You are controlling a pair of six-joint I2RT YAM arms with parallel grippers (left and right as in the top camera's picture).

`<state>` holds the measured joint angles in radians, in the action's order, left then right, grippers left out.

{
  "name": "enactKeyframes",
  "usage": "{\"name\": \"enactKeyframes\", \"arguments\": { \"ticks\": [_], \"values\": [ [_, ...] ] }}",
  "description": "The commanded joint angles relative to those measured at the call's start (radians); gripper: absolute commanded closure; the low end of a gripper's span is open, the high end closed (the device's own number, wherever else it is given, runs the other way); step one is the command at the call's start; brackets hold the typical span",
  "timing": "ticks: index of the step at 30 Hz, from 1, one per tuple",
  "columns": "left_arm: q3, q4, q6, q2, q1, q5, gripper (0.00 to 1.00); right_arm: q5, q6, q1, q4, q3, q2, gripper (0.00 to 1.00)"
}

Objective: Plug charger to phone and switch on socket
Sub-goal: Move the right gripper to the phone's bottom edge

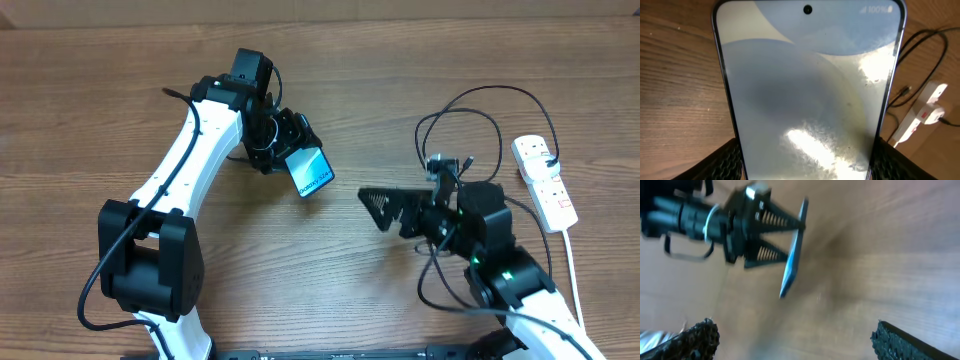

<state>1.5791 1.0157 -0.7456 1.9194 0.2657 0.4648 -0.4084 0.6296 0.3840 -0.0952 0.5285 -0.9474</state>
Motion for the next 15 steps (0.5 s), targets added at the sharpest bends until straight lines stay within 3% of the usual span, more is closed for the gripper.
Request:
{"name": "enactKeyframes", "arguments": {
  "ticks": [1,8,15],
  "values": [
    [0.027,-0.018,-0.073,0.005,-0.003,0.034,0.43,0.068,0.006,0.034,0.097,0.014,-0.100,0.00],
    [0.027,-0.072,-0.101,0.005,-0.003,0.085,0.44,0.074,0.133,0.080,0.381,0.014,-0.388,0.00],
    [0.027,-0.087,-0.159,0.005,-0.002,0.079,0.44,0.103,0.198,0.106,0.649,0.014,-0.510,0.00]
  ]
}}
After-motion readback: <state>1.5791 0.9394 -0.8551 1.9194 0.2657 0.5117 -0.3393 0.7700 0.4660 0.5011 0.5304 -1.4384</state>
